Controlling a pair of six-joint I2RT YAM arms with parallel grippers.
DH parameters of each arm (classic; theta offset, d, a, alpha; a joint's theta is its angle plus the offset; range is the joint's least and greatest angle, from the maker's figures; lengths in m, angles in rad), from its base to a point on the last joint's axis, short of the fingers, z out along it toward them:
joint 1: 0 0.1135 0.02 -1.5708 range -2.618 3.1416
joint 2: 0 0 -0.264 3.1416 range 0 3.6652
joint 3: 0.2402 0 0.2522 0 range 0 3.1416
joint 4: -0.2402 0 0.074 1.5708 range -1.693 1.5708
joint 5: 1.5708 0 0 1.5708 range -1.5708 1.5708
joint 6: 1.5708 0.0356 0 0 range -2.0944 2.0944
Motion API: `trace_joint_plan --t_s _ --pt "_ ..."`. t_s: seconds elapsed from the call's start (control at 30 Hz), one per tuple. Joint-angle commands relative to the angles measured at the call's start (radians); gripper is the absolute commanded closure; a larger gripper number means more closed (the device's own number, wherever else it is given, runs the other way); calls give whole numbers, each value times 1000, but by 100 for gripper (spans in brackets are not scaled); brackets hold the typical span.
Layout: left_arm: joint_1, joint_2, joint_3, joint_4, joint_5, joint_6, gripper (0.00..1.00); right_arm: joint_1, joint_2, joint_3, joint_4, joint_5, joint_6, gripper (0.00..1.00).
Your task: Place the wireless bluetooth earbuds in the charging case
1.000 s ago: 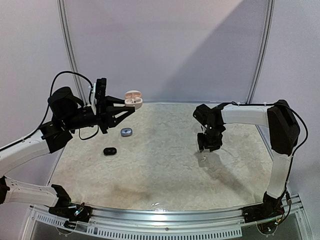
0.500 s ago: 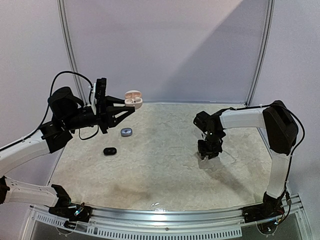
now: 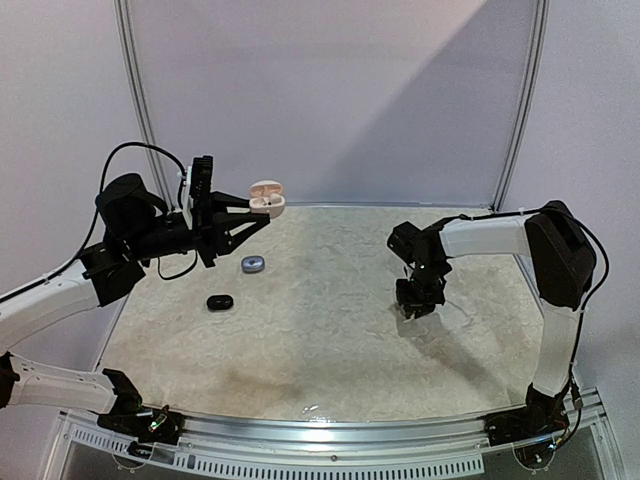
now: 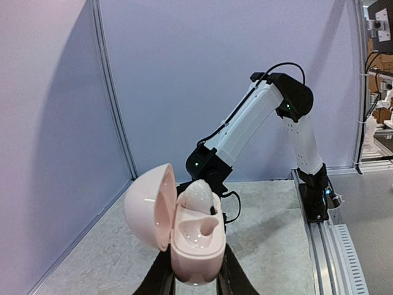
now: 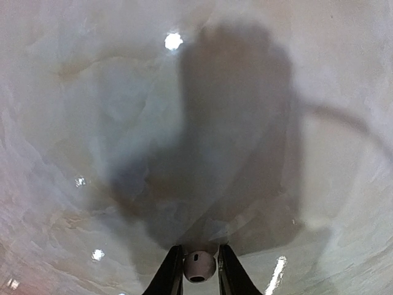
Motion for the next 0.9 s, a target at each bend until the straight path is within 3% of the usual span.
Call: trace_joint_plan --t_s 0.0,0.47,0.87 --pt "12 -6 -2 -9 -5 -1 100 2 44 7 48 -52 -1 83" --pt "12 -17 -28 9 -38 76 100 42 -8 86 -7 21 -71 91" --pt "-37 17 -77 64 -268 239 100 254 -169 515 -118 271 -289 92"
